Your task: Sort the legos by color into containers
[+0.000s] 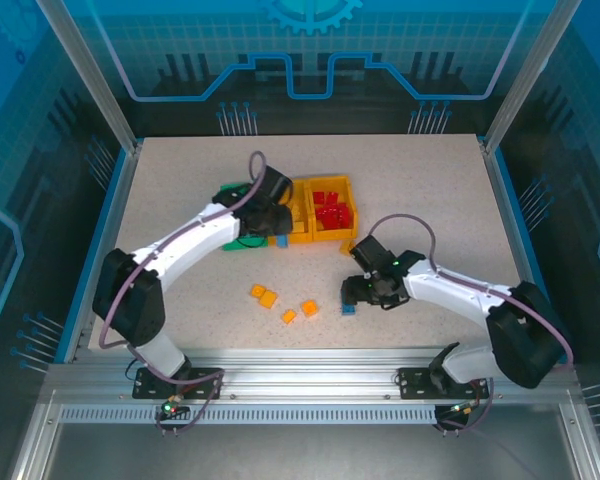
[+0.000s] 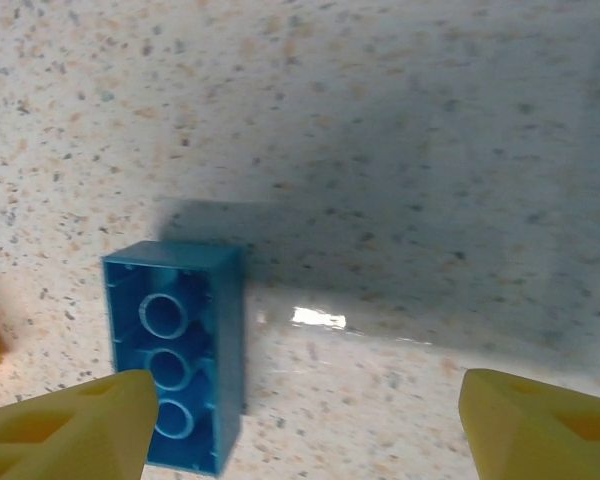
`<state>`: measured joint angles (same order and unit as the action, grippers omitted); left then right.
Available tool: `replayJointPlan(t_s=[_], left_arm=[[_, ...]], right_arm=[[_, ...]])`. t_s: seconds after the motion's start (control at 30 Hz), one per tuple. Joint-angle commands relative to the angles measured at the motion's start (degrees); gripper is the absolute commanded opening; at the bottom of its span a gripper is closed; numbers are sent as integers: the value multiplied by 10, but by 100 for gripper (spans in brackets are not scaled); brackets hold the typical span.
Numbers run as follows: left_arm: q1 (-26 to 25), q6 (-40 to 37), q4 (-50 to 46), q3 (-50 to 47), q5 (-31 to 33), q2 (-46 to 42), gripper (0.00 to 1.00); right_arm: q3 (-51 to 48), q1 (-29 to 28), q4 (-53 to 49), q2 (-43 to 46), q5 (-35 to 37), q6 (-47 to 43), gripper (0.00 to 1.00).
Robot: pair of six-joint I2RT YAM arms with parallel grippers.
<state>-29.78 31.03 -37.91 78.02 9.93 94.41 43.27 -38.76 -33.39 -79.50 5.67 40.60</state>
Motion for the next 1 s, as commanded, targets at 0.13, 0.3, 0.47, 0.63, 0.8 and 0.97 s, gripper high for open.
replayJointPlan(t_s=[0.13, 0.3, 0.47, 0.63, 0.8, 0.97], left_arm=[[113, -69, -11, 29, 8, 6, 34], [149, -77, -2, 58, -10, 53, 34], [170, -79, 10, 71, -16, 93, 35], [185, -70, 22, 78, -30, 120, 38], [190, -57, 35, 74, -43, 123, 48], [190, -45, 56, 36, -51, 78, 69]], right_arm=[[61, -49, 9, -83, 0, 26, 81], [91, -54, -9, -133, 10, 27, 80], [107, -58, -19, -163, 19, 23, 66], [119, -61, -26, -168, 28, 23, 40], [138, -65, -42, -161, 42, 15, 27], [181, -69, -56, -146, 41, -1, 25]])
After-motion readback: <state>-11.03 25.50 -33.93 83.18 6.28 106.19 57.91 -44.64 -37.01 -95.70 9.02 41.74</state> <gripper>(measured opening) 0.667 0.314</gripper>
